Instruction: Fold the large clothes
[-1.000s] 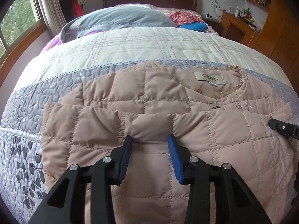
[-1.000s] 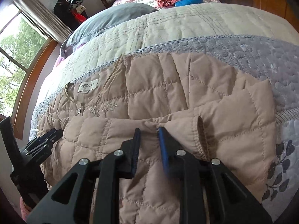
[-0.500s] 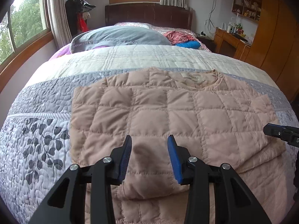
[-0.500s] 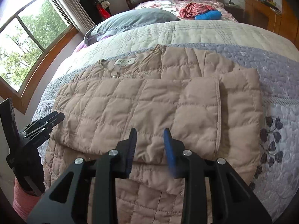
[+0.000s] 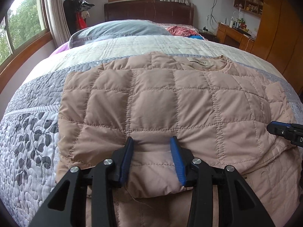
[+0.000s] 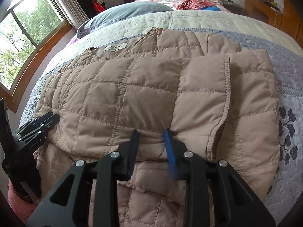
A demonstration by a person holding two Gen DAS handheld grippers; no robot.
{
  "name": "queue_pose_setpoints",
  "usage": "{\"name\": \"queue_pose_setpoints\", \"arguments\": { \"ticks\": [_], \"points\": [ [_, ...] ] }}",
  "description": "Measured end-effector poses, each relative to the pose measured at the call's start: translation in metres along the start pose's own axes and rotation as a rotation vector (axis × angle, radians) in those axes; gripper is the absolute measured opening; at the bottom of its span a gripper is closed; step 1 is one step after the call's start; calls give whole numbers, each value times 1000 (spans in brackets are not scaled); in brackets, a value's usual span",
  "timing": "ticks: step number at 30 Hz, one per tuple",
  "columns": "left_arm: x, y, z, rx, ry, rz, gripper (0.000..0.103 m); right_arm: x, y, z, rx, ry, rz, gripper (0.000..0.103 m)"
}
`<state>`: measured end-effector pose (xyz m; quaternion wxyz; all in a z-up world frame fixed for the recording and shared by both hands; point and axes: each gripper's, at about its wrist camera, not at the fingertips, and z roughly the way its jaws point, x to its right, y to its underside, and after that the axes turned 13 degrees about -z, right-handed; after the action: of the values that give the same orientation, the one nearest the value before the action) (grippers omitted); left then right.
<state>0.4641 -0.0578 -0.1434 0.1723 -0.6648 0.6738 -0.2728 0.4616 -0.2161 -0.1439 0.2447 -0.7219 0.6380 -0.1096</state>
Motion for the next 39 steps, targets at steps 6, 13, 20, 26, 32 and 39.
{"name": "queue_pose_setpoints", "arguments": {
  "ticks": [6,13,20,26,32,39],
  "points": [
    [-7,5,-33,-9,-8,-11,45,4,7,-33,63,-89,59,31],
    [-26,54,-137,101,-13,63,66,-16,55,-113,139,-89,-15,47],
    [-44,111,-204,147,-35,86,75,-33,122,-157,138,-74,-34,58],
    [-57,153,-238,146,-46,77,82,-41,177,-185,147,-49,-31,74],
    [-76,190,-256,122,-67,36,83,-37,235,-201,125,-18,-10,79],
    [-111,228,-252,58,-107,-43,84,-22,289,-210,104,-11,43,80]
  ]
}}
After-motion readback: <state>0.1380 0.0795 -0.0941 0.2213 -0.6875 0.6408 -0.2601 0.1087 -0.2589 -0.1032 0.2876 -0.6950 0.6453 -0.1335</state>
